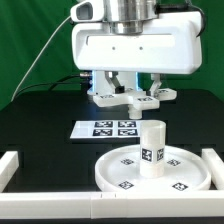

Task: Assemble round table

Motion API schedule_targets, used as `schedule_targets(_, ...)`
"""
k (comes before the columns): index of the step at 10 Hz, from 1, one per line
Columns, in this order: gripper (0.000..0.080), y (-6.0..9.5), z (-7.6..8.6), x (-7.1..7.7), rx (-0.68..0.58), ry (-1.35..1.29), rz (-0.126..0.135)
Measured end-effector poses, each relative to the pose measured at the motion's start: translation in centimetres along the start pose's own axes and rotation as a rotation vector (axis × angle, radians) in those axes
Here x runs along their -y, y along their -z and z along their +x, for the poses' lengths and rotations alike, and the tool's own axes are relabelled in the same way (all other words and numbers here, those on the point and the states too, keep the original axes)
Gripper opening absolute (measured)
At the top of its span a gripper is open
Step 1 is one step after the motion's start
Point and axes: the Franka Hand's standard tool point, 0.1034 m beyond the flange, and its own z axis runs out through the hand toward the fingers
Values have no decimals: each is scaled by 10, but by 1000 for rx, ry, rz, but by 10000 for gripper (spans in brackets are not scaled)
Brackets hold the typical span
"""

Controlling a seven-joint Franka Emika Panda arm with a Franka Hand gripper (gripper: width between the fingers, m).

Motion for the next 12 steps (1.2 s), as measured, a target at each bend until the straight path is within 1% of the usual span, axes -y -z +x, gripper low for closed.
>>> schedule_targets(3, 442, 0, -1, 2, 0, 7, 0)
schedule_targets(5, 442, -1, -20, 19, 9, -14, 0)
schedule_targets(7, 442, -9, -29, 27, 19, 2, -10)
schedule_targets(10, 442, -17, -30, 25, 28, 3, -20)
schedule_targets(12, 442, -18, -29, 24, 28, 7, -20)
